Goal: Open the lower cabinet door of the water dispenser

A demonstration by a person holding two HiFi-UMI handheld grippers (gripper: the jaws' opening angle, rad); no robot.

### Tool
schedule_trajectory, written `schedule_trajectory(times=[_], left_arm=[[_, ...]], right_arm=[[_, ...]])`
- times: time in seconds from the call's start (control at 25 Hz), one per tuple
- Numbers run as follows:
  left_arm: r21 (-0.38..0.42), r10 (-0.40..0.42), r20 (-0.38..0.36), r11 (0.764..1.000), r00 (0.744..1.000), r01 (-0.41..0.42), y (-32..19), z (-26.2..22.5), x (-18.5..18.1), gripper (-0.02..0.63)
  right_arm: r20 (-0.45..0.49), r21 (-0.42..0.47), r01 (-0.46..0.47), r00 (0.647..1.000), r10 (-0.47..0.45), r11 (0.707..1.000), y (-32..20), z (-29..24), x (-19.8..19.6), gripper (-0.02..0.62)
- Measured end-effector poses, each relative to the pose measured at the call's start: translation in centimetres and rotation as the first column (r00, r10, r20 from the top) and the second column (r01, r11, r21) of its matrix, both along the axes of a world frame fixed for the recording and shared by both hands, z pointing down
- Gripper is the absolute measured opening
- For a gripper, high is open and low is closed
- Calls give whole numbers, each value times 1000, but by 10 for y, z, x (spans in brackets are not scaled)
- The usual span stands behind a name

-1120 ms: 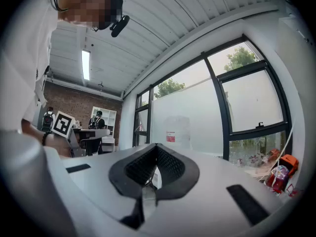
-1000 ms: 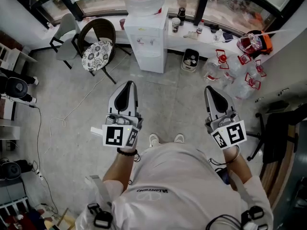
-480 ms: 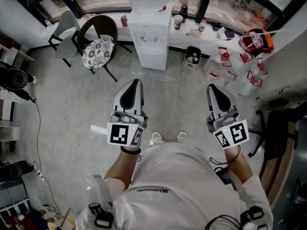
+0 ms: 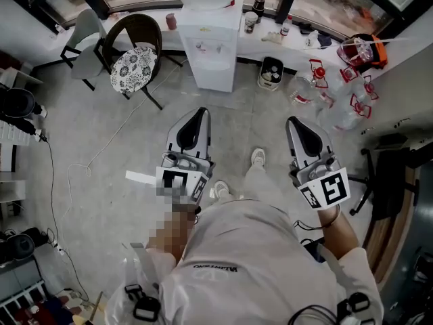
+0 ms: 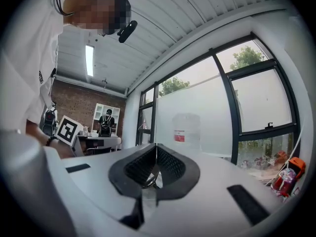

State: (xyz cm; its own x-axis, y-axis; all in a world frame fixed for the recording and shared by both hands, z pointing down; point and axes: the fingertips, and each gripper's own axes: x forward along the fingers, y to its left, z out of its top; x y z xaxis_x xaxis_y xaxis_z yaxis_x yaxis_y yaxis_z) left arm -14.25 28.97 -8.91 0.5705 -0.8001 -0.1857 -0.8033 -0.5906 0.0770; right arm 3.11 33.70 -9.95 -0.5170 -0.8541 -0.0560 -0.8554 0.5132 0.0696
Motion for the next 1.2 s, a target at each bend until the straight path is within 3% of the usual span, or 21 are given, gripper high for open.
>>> schedule_trajectory(times=[0.28,0.68,0.96,1.2], left_arm=[[-1,-19,10,1000,1000,19,-38,1,31,6],[-2,-128,47,992,991,129,-128,10,89,6],[-34,-215,79,975,973,218,-187,50,116,6],[-25,-238,111,970,965,242,-231,114,131,6]], right_arm=[[1,-20,72,997,-72,997,-46,10,14,17],[21,-64,179,984,-178,982,-152,31,72,17],[30,-84,227,974,-226,970,-230,72,109,17],[25,-95,264,964,-263,960,-282,138,110,17]])
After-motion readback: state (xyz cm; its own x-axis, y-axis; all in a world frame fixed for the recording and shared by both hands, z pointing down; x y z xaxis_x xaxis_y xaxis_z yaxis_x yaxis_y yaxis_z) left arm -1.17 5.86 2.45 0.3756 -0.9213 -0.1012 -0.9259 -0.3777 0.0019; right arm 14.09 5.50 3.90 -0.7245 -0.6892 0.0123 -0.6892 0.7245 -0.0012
